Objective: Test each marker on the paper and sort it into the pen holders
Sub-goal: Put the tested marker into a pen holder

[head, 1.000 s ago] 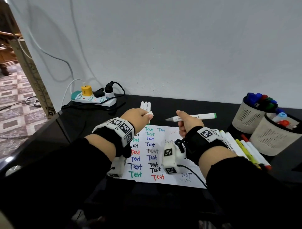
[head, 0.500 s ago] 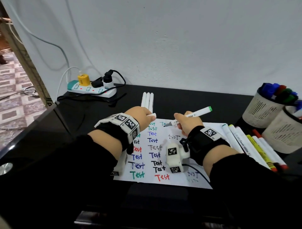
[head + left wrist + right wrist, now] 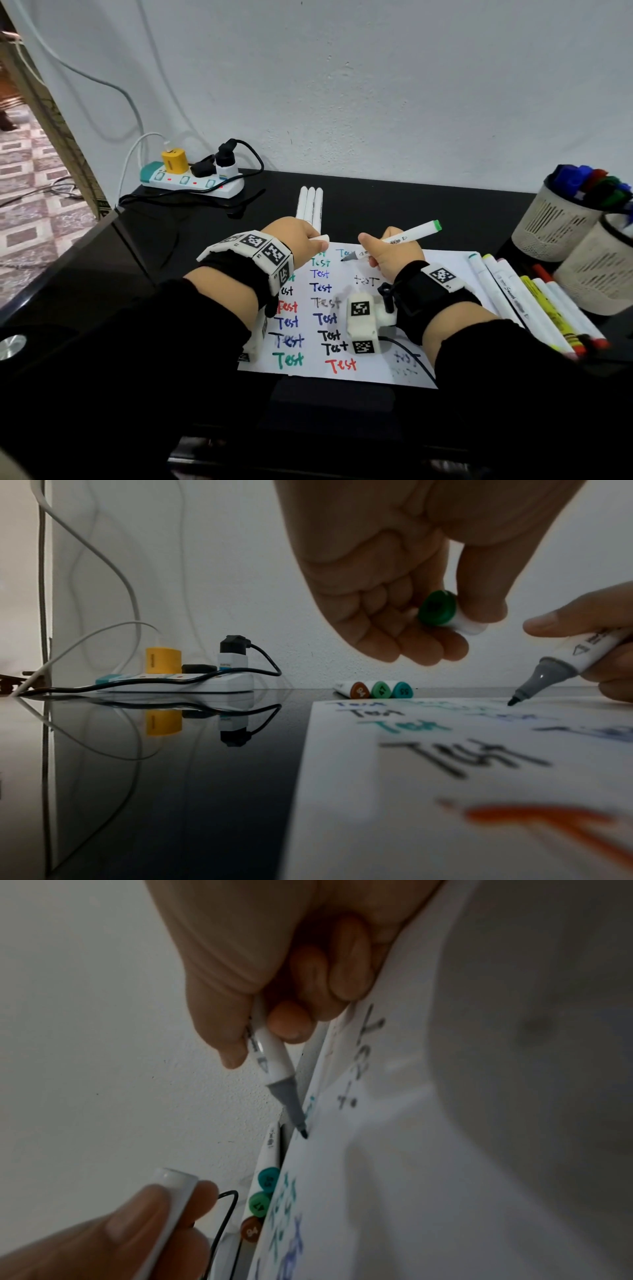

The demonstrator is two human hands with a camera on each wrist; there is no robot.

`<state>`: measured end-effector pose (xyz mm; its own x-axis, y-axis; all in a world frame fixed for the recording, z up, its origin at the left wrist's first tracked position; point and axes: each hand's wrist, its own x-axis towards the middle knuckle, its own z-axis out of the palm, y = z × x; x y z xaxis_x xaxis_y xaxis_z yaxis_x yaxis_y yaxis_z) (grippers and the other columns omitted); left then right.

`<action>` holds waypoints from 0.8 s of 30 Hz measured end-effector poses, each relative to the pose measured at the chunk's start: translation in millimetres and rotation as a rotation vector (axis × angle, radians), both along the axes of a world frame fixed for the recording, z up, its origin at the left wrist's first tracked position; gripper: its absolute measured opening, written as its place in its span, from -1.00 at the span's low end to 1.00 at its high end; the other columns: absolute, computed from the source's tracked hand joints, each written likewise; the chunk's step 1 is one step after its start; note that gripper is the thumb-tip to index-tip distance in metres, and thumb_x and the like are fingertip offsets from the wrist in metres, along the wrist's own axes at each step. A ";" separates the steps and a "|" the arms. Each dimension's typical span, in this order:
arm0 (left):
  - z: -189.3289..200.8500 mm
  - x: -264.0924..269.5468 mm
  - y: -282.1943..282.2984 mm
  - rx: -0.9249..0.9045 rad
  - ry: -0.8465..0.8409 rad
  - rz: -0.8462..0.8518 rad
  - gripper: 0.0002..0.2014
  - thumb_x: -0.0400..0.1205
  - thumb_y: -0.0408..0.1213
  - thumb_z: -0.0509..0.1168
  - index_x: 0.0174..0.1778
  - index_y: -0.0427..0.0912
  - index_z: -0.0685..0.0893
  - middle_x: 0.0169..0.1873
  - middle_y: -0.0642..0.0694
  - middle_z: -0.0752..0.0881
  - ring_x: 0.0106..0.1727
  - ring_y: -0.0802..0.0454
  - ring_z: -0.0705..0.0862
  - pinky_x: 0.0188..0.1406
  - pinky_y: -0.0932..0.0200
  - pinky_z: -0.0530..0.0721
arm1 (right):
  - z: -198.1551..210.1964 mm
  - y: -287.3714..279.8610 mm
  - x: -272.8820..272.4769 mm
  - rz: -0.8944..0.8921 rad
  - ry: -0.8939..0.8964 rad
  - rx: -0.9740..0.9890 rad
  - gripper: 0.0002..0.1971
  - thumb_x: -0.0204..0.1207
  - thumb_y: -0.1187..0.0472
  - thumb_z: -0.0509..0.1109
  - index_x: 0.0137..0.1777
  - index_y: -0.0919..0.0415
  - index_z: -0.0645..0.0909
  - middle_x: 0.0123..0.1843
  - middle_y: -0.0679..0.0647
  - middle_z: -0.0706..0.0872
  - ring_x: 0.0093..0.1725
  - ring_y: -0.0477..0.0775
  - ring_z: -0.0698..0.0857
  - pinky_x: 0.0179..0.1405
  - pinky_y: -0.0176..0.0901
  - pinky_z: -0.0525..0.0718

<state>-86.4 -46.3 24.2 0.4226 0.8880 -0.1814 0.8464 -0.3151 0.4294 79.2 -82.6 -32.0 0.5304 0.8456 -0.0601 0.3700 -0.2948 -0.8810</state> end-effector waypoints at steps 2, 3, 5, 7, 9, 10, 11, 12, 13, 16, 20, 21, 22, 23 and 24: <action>-0.6 -0.3 0.2 -0.004 -0.013 0.004 -0.66 0.68 -0.01 0.18 0.27 -0.09 0.65 0.14 -0.10 0.70 0.14 -0.03 0.65 0.06 0.16 0.53 | -0.4 0.6 1.5 -0.037 0.007 0.001 -0.68 0.53 0.11 0.35 -0.36 0.14 0.31 -0.44 0.09 0.51 -0.42 0.03 0.46 -0.30 -0.11 0.49; -0.9 -0.2 0.2 -0.006 -0.014 0.005 -0.66 0.68 -0.01 0.18 0.27 -0.09 0.64 0.14 -0.09 0.70 0.15 -0.03 0.65 0.06 0.17 0.53 | -0.2 0.6 1.8 -0.056 0.016 0.003 -0.69 0.52 0.14 0.34 -0.36 0.14 0.30 -0.39 0.13 0.49 -0.39 0.06 0.45 -0.30 -0.11 0.48; -1.1 0.2 0.1 -0.008 -0.010 0.007 -0.65 0.68 -0.01 0.18 0.29 -0.08 0.63 0.16 -0.08 0.69 0.17 -0.03 0.64 0.08 0.16 0.53 | 0.0 -0.2 1.5 -0.068 0.034 0.013 -0.69 0.51 0.17 0.33 -0.37 0.13 0.28 -0.35 0.15 0.46 -0.36 0.08 0.43 -0.27 -0.08 0.47; -1.5 0.8 0.3 -0.012 -0.005 0.008 -0.65 0.68 -0.02 0.18 0.29 -0.09 0.63 0.17 -0.08 0.69 0.18 -0.03 0.64 0.12 0.14 0.54 | 0.2 -1.0 0.6 -0.050 0.041 0.013 -0.68 0.52 0.15 0.34 -0.37 0.13 0.28 -0.40 0.13 0.48 -0.40 0.06 0.44 -0.25 -0.07 0.48; -2.0 1.2 0.7 -0.014 -0.004 0.009 -0.65 0.68 -0.02 0.18 0.27 -0.10 0.65 0.14 -0.09 0.70 0.16 -0.03 0.65 0.12 0.12 0.55 | 0.9 -1.5 -1.0 -0.038 0.040 0.008 -0.68 0.52 0.16 0.34 -0.38 0.13 0.28 -0.44 0.10 0.49 -0.42 0.05 0.44 -0.26 -0.08 0.48; -2.4 1.1 1.1 -0.015 -0.004 0.011 -0.66 0.68 -0.02 0.18 0.26 -0.11 0.66 0.13 -0.10 0.71 0.15 -0.04 0.66 0.12 0.12 0.56 | 1.1 -1.6 -1.6 -0.037 0.041 0.009 -0.68 0.50 0.18 0.34 -0.39 0.13 0.27 -0.44 0.12 0.46 -0.41 0.07 0.43 -0.27 -0.07 0.47; -2.8 1.3 1.7 -0.017 -0.005 0.012 -0.66 0.68 -0.02 0.18 0.24 -0.12 0.67 0.12 -0.10 0.72 0.14 -0.04 0.66 0.12 0.12 0.56 | 1.5 -1.4 -2.0 -0.039 0.046 0.012 -0.68 0.48 0.21 0.33 -0.40 0.13 0.25 -0.41 0.14 0.43 -0.39 0.09 0.40 -0.27 -0.06 0.44; -3.5 1.4 2.6 -0.018 -0.007 0.012 -0.66 0.68 -0.01 0.18 0.23 -0.13 0.67 0.11 -0.10 0.72 0.13 -0.04 0.67 0.12 0.11 0.57 | 2.0 -1.6 -2.6 -0.040 0.054 0.015 -0.68 0.46 0.24 0.32 -0.41 0.12 0.24 -0.39 0.16 0.40 -0.37 0.10 0.38 -0.28 -0.06 0.41; -4.1 1.7 3.4 -0.019 -0.009 0.012 -0.66 0.68 -0.01 0.18 0.21 -0.13 0.68 0.10 -0.10 0.72 0.12 -0.04 0.67 0.12 0.11 0.58 | 2.7 -2.0 -3.2 -0.041 0.060 0.016 -0.68 0.44 0.26 0.32 -0.41 0.12 0.23 -0.38 0.17 0.38 -0.36 0.10 0.36 -0.28 -0.05 0.39; -5.1 1.9 4.4 -0.018 -0.009 0.014 -0.66 0.68 -0.01 0.19 0.21 -0.12 0.68 0.10 -0.09 0.72 0.11 -0.04 0.67 0.10 0.12 0.58 | 2.5 -3.4 -2.6 -0.067 0.089 0.029 -0.68 0.44 0.27 0.32 -0.42 0.13 0.23 -0.40 0.14 0.36 -0.37 0.09 0.35 -0.30 -0.06 0.38; -5.1 2.0 4.4 -0.010 -0.011 0.013 -0.66 0.68 -0.01 0.19 0.20 -0.12 0.69 0.10 -0.11 0.72 0.12 -0.05 0.67 0.11 0.13 0.57 | 0.3 -2.6 -0.9 -0.088 0.079 0.040 -0.67 0.45 0.26 0.33 -0.42 0.13 0.23 -0.41 0.13 0.39 -0.40 0.08 0.36 -0.33 -0.08 0.40; -5.1 2.0 4.6 -0.011 -0.013 0.014 -0.67 0.68 -0.01 0.19 0.20 -0.12 0.69 0.10 -0.11 0.72 0.12 -0.05 0.67 0.11 0.12 0.57 | 0.0 -2.1 -0.7 -0.092 0.074 0.044 -0.67 0.45 0.26 0.33 -0.42 0.13 0.23 -0.41 0.13 0.38 -0.40 0.08 0.36 -0.33 -0.07 0.40; -5.4 1.8 4.9 -0.011 -0.014 0.014 -0.67 0.68 -0.01 0.19 0.20 -0.12 0.69 0.10 -0.10 0.72 0.12 -0.05 0.67 0.12 0.12 0.57 | -0.1 -2.1 -0.8 -0.101 0.075 0.051 -0.66 0.45 0.26 0.33 -0.42 0.13 0.23 -0.42 0.13 0.38 -0.41 0.08 0.36 -0.34 -0.08 0.39; -5.7 1.9 5.3 -0.012 -0.017 0.016 -0.67 0.67 -0.01 0.19 0.19 -0.12 0.69 0.10 -0.10 0.72 0.12 -0.05 0.67 0.11 0.12 0.57 | -0.5 -1.9 -0.3 -0.112 0.074 0.056 -0.66 0.45 0.26 0.33 -0.42 0.13 0.23 -0.43 0.12 0.37 -0.42 0.07 0.35 -0.35 -0.08 0.39; -5.9 2.0 5.5 -0.012 -0.019 0.017 -0.67 0.67 -0.01 0.19 0.18 -0.12 0.70 0.09 -0.10 0.72 0.11 -0.05 0.67 0.10 0.13 0.57 | -0.8 -2.0 0.0 -0.118 0.075 0.057 -0.66 0.45 0.26 0.33 -0.42 0.13 0.23 -0.44 0.11 0.37 -0.43 0.07 0.35 -0.36 -0.09 0.39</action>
<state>-84.4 -40.8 18.3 0.4114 0.8927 -0.1837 0.8429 -0.2960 0.4493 79.2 -84.6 -32.8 0.6221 0.7808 -0.0572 0.2682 -0.2812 -0.9214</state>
